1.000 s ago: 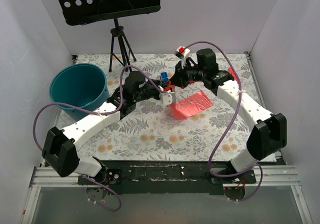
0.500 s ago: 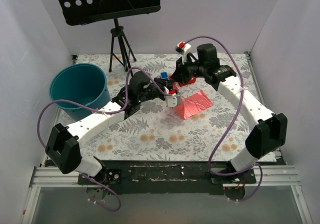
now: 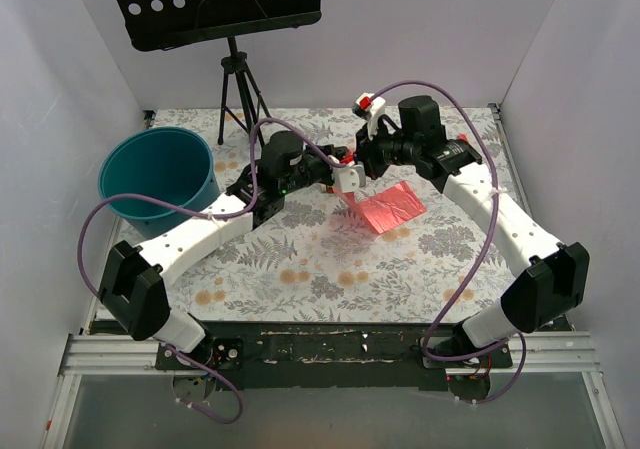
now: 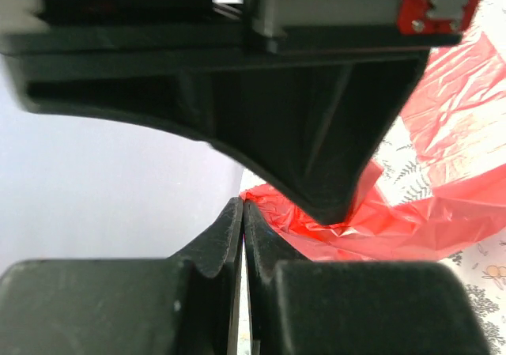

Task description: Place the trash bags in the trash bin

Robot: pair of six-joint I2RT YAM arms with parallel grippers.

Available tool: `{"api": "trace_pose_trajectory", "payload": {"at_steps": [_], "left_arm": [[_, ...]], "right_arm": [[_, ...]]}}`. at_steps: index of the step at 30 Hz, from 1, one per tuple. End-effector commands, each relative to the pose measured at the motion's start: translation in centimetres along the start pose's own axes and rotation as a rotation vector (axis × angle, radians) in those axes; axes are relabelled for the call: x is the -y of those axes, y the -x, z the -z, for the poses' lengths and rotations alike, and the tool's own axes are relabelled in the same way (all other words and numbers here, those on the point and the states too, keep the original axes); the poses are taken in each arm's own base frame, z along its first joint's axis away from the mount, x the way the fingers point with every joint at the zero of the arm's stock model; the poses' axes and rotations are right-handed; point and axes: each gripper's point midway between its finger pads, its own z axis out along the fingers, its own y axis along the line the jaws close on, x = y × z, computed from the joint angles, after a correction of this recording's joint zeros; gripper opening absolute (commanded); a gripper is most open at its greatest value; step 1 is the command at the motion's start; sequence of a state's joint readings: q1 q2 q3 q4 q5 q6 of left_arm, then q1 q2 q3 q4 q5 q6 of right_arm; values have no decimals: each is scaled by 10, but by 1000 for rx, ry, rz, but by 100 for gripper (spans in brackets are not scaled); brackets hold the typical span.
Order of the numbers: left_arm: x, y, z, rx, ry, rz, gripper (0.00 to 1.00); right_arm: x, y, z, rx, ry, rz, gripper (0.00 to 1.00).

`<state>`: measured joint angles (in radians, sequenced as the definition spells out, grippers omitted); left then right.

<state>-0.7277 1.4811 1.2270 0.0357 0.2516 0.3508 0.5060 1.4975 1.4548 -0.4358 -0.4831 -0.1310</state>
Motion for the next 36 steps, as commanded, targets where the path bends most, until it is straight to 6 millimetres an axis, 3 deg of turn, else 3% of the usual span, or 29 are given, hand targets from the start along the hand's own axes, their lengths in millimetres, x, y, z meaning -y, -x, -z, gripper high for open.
{"api": "trace_pose_trajectory", "payload": {"at_steps": [1,3,5,7,13,19,21,29,36], "left_arm": [[10,13,2,65,-59,-4,0],[24,22,8,105,-117,-44,0],[27,36,13,158,-123,-109,0],[29,36,13,150,-116,-142,0],[18,30,5,161,0,-251,0],[10,60,16,274,27,-270,0],[6,57,14,250,31,-271,0],[16,16,-3,151,15,-268,0],[12,38,10,217,5,-281,0]], "right_arm": [[-16,42,20,136,33,39,1],[-10,38,17,141,20,16,1],[-1,30,13,129,13,-8,1],[0,27,12,114,21,-21,1],[-22,31,21,98,78,6,1],[17,-4,13,22,-63,46,1],[17,-5,14,19,-57,37,1],[-22,31,30,118,56,71,1],[34,1,14,47,-108,69,1]]}}
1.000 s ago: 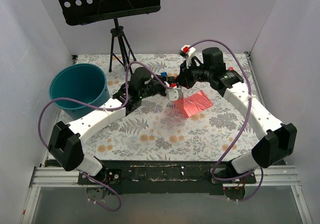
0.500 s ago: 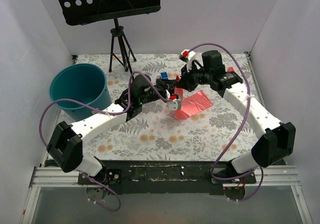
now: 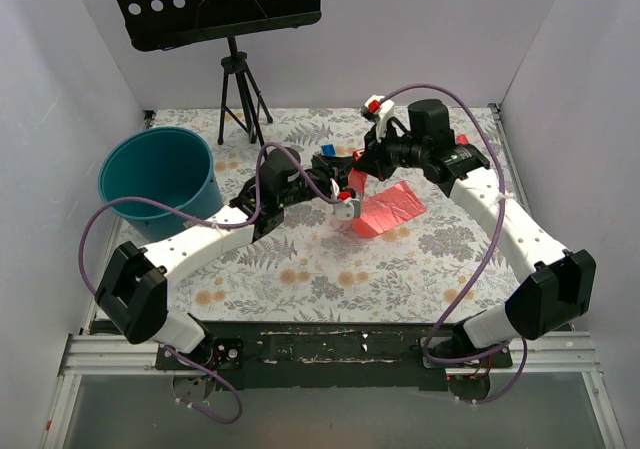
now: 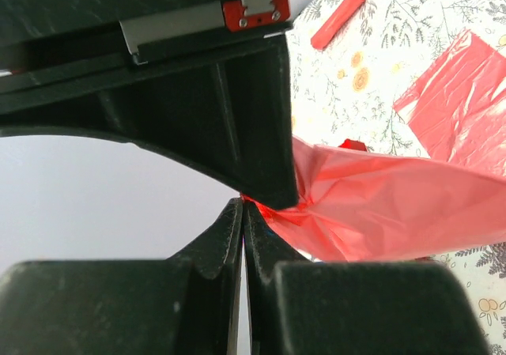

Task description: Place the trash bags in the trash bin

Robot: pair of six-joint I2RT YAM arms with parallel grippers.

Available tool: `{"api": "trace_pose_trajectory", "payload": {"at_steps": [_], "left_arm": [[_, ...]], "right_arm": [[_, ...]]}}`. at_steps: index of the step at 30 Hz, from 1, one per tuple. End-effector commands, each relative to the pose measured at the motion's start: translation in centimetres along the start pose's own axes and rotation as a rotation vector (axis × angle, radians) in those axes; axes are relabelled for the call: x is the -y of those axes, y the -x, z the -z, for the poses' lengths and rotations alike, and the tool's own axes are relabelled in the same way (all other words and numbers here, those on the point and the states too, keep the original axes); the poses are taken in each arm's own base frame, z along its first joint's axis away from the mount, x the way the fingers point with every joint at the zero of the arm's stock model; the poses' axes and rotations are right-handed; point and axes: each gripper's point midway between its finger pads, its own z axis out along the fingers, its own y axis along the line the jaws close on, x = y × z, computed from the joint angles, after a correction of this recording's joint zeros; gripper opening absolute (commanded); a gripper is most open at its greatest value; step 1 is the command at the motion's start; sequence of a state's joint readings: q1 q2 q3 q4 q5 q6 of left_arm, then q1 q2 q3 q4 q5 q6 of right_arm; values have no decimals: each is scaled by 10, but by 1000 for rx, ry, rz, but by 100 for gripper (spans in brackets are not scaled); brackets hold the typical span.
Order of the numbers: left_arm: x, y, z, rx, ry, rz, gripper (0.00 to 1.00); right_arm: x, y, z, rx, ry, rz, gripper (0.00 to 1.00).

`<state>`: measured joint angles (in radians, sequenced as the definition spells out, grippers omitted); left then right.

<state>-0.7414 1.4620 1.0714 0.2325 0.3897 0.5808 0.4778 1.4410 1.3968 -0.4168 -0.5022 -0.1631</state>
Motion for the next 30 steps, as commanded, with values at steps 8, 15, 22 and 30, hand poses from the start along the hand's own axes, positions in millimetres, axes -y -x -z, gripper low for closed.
{"api": "trace_pose_trajectory", "payload": {"at_steps": [8,15,22,30], "left_arm": [[-7,-18,-3,-74,18,-10,0],[-17,6,5,20,38,-2,0],[-41,28,19,79,106,31,0],[-38,20,16,50,107,55,0]], "right_arm": [[-42,36,19,127,151,141,1],[-9,12,13,80,33,163,1],[29,0,12,34,-93,161,1],[12,13,22,84,-46,143,68]]}}
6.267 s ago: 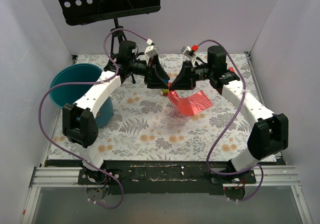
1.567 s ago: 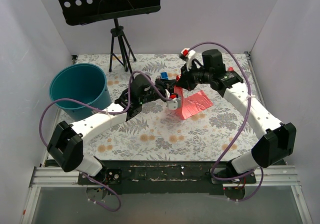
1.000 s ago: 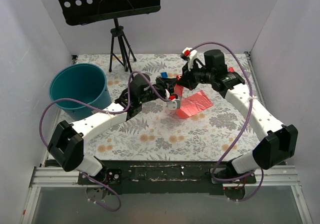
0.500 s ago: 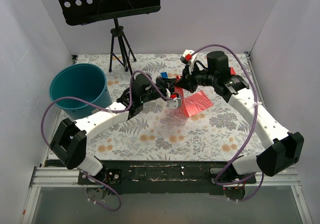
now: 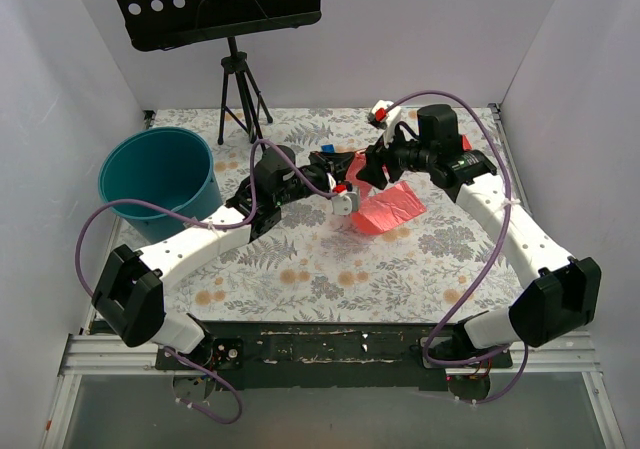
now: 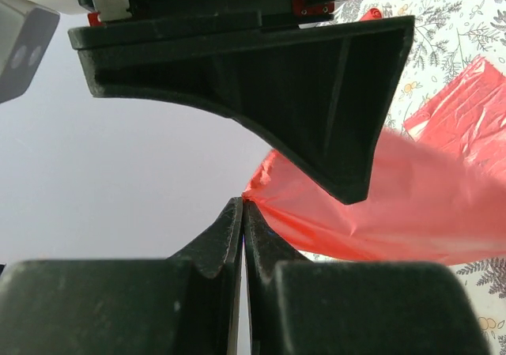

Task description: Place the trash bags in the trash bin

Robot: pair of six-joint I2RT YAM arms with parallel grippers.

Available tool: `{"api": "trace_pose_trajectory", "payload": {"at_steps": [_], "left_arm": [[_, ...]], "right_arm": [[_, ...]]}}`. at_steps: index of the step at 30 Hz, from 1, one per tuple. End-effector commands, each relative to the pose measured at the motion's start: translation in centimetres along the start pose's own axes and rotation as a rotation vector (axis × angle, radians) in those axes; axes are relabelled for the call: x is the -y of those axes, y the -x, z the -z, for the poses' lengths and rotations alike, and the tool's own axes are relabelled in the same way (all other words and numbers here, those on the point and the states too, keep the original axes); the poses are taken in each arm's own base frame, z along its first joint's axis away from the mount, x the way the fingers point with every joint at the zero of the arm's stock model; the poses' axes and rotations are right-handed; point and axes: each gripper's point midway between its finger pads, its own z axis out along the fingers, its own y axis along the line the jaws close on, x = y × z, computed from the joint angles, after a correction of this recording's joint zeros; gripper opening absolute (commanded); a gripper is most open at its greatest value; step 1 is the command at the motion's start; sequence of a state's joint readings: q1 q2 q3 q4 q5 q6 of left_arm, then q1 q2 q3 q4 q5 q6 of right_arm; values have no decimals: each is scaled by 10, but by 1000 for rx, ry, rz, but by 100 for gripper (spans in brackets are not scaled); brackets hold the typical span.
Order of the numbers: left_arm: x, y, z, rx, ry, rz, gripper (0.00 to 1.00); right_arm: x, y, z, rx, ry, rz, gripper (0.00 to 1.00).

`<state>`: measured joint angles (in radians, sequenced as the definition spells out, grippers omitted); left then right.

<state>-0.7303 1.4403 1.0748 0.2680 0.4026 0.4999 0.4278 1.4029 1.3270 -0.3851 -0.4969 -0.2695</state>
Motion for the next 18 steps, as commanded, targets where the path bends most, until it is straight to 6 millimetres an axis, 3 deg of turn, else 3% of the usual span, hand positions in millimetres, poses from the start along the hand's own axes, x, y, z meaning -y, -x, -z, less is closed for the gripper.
{"api": "trace_pose_trajectory", "payload": {"at_steps": [1,7,9,13,16,17,18], "left_arm": [[-22,17,9,32,54,-1,0],[-22,17,11,28,53,-3,0],[-20,16,11,23,48,-6,0],[-15,11,11,3,33,-1,0],[-4,-1,7,-45,-15,32,0],[-2,-4,5,-55,-27,42,5],[-2,-5,4,-60,-24,51,16]], "right_arm": [[-6,25,12,81,-2,59,69],[-2,19,7,72,-6,63,66],[0,20,5,73,-10,68,56],[-3,27,6,89,13,93,4],[-15,31,7,105,81,118,1],[-17,32,7,110,97,125,1],[-19,32,7,110,106,129,1]]}}
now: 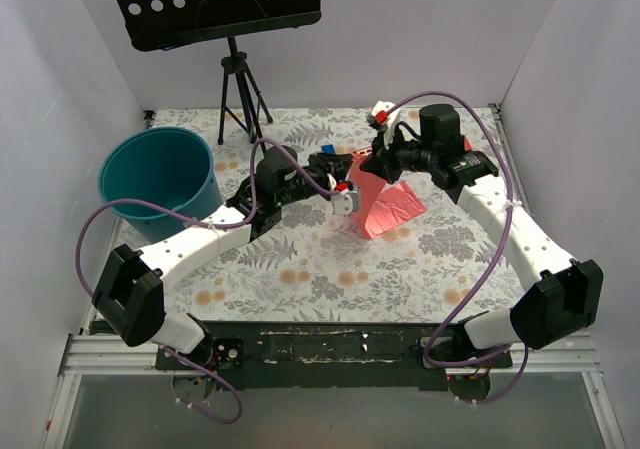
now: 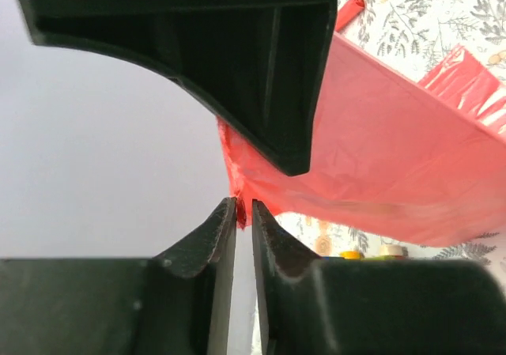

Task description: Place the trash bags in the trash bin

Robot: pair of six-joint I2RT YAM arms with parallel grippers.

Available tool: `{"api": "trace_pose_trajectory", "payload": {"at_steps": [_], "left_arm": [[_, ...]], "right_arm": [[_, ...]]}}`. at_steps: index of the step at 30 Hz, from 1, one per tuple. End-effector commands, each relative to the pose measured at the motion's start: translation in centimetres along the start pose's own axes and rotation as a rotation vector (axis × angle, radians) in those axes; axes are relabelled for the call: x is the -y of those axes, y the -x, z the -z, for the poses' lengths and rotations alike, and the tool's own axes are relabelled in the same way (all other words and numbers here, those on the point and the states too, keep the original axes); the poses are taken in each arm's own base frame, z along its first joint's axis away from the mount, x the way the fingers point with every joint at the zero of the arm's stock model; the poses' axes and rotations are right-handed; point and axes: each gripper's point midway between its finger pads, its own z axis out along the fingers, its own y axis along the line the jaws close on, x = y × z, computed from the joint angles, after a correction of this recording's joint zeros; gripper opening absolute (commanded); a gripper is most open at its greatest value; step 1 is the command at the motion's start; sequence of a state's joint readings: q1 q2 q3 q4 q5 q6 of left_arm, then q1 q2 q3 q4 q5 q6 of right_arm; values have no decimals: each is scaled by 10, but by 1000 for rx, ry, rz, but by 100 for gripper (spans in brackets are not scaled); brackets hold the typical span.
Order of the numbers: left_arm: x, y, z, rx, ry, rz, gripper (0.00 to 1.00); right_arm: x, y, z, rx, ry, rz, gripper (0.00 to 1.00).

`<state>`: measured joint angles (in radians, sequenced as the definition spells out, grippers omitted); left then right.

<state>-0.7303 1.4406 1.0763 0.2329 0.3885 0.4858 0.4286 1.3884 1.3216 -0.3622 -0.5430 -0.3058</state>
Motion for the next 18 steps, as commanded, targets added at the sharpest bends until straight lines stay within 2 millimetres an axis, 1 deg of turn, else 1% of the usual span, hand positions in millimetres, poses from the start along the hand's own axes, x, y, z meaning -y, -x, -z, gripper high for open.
{"api": "trace_pose_trajectory", "payload": {"at_steps": [1,2,3,5,7,8,9,10,12,13,14,16,18], "left_arm": [[-9,-1,3,-37,2,28,31],[-9,-1,2,-36,5,26,43],[-11,0,2,-33,11,23,47],[-10,0,1,-28,7,19,52],[-11,1,0,-22,9,11,54],[-10,1,-1,-20,6,11,51],[-10,2,-1,-18,0,9,43],[-10,3,-2,-13,-8,8,33],[-10,6,-2,2,-19,9,9],[-10,8,-2,10,-20,13,2],[-10,10,-2,20,-21,13,0],[-9,10,-3,19,-29,8,0],[-12,5,-4,-7,-16,0,0]], "right_arm": [[-13,26,4,76,75,85,1],[-14,25,4,73,79,91,1],[-13,25,5,72,79,96,1],[-14,23,4,68,81,100,1],[-14,24,4,68,82,103,1],[-13,24,4,67,82,102,1],[-14,24,4,69,87,102,1],[-14,24,4,69,85,102,1],[-13,24,4,66,79,102,1],[-12,22,3,60,78,100,1],[-12,20,2,57,79,101,1],[-12,19,2,52,78,102,1],[-13,15,1,39,84,100,1]]}}
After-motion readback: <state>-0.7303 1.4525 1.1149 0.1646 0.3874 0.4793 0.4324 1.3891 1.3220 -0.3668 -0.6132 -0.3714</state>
